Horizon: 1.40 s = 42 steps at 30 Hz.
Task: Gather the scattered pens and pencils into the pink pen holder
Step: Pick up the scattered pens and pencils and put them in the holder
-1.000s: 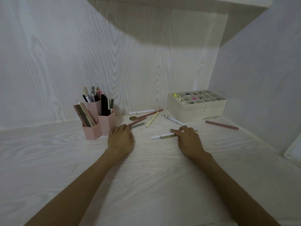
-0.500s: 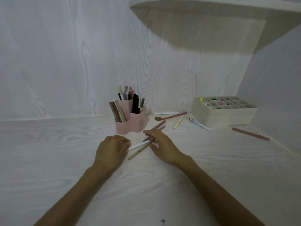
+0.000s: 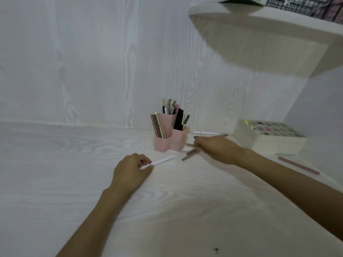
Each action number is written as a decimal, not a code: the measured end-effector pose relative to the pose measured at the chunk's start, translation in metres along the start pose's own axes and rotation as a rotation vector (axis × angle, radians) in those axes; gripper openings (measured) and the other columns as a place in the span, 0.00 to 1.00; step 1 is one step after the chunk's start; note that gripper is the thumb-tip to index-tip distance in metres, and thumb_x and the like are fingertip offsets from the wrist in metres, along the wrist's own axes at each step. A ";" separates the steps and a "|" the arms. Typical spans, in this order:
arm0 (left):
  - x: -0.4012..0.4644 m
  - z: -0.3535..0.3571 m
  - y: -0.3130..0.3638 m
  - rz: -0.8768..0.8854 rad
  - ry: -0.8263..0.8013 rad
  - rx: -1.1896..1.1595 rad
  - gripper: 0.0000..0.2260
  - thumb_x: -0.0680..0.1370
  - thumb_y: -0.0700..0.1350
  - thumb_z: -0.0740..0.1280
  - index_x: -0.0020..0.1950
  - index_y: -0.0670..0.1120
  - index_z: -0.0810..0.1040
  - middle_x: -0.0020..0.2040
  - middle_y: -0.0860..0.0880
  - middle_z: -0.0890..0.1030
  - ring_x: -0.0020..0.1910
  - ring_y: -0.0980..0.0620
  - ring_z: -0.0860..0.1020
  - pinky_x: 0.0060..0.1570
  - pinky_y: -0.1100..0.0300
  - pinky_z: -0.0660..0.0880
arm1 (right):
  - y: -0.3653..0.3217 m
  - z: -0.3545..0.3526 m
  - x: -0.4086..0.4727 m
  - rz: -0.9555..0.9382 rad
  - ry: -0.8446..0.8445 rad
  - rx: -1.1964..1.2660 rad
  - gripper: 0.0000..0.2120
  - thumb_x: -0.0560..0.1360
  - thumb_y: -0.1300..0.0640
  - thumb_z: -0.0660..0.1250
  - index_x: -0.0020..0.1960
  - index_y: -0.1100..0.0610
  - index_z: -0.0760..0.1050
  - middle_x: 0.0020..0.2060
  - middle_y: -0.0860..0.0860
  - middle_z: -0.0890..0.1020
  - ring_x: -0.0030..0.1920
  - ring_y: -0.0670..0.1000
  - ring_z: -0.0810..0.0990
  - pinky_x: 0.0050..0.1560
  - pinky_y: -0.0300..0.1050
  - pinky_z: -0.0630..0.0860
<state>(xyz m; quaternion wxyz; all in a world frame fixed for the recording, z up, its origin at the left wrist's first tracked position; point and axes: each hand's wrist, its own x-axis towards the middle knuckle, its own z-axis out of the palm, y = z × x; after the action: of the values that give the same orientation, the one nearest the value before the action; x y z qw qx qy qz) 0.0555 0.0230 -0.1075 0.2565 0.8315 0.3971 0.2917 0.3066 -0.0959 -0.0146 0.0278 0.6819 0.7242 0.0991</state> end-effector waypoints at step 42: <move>0.004 -0.015 -0.015 -0.109 -0.010 -0.044 0.01 0.70 0.52 0.70 0.39 0.60 0.81 0.37 0.60 0.80 0.38 0.61 0.76 0.33 0.67 0.66 | 0.001 -0.022 0.079 0.423 0.679 0.416 0.13 0.77 0.60 0.58 0.60 0.54 0.73 0.61 0.52 0.74 0.64 0.53 0.68 0.59 0.43 0.64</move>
<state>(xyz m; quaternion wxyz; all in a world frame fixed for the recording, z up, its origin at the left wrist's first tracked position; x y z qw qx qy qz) 0.0396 0.0371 -0.1058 0.2924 0.8041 0.4342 0.2819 0.2982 -0.0197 0.0150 -0.3699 0.7350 0.5413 0.1730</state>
